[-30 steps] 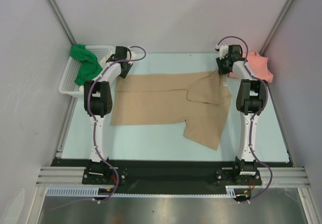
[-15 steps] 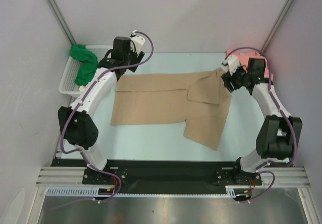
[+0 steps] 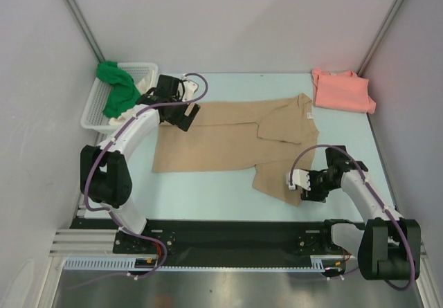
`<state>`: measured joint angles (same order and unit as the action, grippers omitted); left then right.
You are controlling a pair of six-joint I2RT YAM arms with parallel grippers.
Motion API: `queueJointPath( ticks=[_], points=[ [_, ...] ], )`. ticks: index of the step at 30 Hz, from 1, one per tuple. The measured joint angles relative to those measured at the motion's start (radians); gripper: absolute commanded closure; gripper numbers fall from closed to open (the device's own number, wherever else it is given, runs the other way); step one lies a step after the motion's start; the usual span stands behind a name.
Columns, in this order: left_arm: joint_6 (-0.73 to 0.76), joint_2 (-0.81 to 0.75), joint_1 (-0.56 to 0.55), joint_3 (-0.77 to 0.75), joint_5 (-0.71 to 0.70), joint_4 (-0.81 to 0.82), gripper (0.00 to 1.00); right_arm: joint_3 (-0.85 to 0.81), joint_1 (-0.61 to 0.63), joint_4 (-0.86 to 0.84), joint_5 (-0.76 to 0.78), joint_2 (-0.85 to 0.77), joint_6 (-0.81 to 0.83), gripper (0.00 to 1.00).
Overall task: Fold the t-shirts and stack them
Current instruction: Fold the tshirt
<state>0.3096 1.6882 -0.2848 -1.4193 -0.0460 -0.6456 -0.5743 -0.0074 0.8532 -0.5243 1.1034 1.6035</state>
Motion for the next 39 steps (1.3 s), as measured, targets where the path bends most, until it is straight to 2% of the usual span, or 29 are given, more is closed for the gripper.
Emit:
queueJointPath(
  ticks=[4, 8, 18, 22, 30, 32, 33, 34, 39],
  points=[
    [-0.032, 0.0, 0.009, 0.001, 0.041, -0.002, 0.0, 0.019, 0.036, 0.035, 0.0, -0.068, 0.091, 0.39],
    [-0.053, -0.002, 0.026, 0.022, 0.05, 0.004, 0.06, 0.024, 0.093, 0.055, 0.0, -0.094, 0.131, 0.4],
    [-0.058, -0.019, 0.131, 0.112, 0.048, 0.017, 0.11, 0.029, 0.228, 0.093, 0.005, -0.062, 0.153, 0.46],
    [-0.058, -0.024, 0.173, 0.112, 0.031, 0.029, 0.11, 0.031, 0.242, 0.103, 0.014, -0.047, 0.156, 0.51],
    [-0.056, -0.077, 0.19, 0.159, 0.024, 0.041, 0.14, 0.036, 0.267, 0.097, 0.03, -0.008, 0.151, 0.54],
    [-0.056, -0.094, 0.192, 0.192, 0.025, 0.042, 0.16, 0.038, 0.282, 0.095, 0.032, -0.006, 0.149, 0.58],
    [-0.055, -0.101, 0.192, 0.21, 0.025, 0.045, 0.16, 0.039, 0.29, 0.093, 0.034, -0.004, 0.146, 0.63],
    [-0.055, -0.107, 0.193, 0.229, 0.024, 0.045, 0.17, 0.041, 0.298, 0.087, 0.035, 0.0, 0.143, 0.71],
    [-0.047, -0.134, 0.2, 0.315, 0.024, 0.045, 0.19, 0.045, 0.329, 0.063, 0.049, 0.033, 0.113, 0.87]
  ],
)
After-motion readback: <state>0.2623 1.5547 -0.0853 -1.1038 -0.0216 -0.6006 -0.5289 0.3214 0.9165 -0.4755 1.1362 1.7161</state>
